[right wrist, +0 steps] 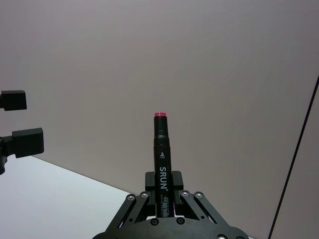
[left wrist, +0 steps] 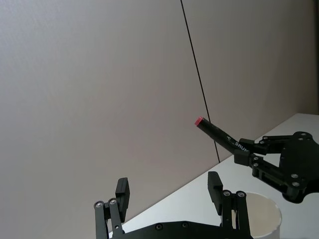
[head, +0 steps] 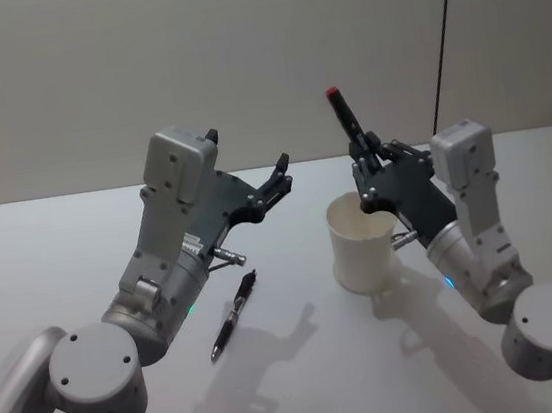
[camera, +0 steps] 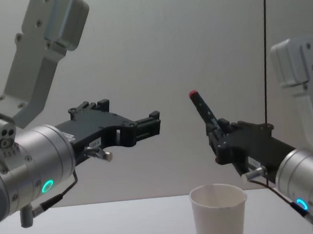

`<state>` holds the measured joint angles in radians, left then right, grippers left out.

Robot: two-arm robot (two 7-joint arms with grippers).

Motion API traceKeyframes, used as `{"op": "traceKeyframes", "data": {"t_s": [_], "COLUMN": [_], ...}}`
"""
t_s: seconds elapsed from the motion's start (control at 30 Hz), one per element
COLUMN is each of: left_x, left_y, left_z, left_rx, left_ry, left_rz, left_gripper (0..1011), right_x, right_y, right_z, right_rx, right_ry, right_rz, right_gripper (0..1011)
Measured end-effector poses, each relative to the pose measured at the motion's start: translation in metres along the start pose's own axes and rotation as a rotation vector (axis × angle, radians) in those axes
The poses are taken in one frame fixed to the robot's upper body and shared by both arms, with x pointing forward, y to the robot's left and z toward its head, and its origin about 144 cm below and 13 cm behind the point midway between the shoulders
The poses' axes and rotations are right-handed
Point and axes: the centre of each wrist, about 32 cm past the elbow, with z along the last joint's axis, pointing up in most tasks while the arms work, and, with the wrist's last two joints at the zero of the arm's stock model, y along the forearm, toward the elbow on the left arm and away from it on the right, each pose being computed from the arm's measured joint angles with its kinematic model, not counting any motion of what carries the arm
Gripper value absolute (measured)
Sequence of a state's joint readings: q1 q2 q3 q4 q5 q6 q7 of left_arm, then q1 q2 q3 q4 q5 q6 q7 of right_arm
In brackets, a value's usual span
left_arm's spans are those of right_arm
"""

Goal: Place the pen into the pen holder.

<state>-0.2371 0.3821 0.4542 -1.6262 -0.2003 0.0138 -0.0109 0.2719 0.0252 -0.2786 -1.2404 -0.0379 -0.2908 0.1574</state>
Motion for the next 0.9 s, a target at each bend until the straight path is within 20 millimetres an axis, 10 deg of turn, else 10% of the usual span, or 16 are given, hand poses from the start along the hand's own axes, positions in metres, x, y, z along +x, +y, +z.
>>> {"op": "traceKeyframes", "data": {"t_s": [0.9], "left_x": [0.000], "left_y": [0.000], "left_z": [0.000], "left_rx": [0.000], "left_ry": [0.000], "left_rz": [0.000], "left_gripper": [999], "right_x": [0.004], "right_y": [0.024], "right_z": [-0.038], "right_rx": [-0.010], "right_ry": [-0.009], "right_rz": [0.061], "right_gripper": [182]}}
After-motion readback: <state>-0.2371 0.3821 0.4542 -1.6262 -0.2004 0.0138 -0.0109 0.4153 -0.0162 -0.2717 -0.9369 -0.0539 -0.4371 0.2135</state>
